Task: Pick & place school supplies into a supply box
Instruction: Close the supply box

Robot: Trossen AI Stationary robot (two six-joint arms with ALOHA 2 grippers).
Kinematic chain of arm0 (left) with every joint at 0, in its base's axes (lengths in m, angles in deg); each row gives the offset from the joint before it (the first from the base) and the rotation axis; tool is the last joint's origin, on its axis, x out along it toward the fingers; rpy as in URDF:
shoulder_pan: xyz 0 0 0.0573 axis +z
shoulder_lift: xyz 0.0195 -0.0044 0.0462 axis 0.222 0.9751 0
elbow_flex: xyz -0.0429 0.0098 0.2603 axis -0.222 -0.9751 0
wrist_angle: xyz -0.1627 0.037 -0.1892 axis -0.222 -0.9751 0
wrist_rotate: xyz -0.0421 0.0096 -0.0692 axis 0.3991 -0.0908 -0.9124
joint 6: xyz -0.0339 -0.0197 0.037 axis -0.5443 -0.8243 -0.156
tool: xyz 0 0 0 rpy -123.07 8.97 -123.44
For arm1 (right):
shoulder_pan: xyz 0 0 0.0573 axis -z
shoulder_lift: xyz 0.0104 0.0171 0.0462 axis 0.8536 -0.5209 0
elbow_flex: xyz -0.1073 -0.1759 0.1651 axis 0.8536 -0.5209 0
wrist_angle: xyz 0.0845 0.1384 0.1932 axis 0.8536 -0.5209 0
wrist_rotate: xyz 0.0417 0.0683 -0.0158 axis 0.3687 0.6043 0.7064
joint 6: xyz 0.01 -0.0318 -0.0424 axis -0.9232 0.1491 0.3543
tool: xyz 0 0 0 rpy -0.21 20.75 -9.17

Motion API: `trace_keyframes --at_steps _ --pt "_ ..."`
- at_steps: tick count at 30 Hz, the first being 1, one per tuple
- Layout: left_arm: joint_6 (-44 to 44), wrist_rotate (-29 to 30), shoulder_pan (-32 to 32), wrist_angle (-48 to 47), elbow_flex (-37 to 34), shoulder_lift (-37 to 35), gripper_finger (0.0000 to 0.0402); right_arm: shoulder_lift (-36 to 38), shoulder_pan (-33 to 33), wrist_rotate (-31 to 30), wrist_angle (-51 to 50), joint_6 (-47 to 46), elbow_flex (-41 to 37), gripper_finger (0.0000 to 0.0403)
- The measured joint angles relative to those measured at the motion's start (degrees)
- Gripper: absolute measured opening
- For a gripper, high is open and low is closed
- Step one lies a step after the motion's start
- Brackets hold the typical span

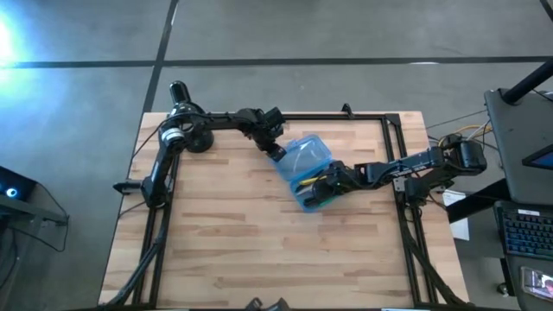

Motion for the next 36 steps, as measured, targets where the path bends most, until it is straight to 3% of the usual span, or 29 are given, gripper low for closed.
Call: trace_keyframes --at_steps 8,15,18,24,30,36 --pt "0.4 -2.6 -0.4 1.3 -1.0 0.0 0.0105 0.0 0.0 -0.1 0.0 0.0 0.0 0.0047" --pt "1.9 -1.5 -0.6 1.4 -1.1 0.0 0.0027 0.0 0.0 -0.2 0.0 0.0 0.0 0.0047" --pt "2.6 1.0 -0.9 2.1 -1.1 0.0 0.0005 0.0 0.0 -0.2 0.0 0.0 0.0 0.0047" --pt "4.2 9.3 -2.4 2.3 0.2 -0.3 0.0001 0.0 0.0 -0.2 0.2 -0.3 0.0 0.0047" --pt "8.0 20.3 -5.2 1.1 4.4 -1.3 0.0000 0.0 0.0 -0.2 0.1 -1.2 0.0 0.0047" --pt "7.2 26.7 -7.9 -4.7 11.0 -1.4 0.0000 0.0 0.0 -0.3 -0.1 -1.2 0.0 0.0047"
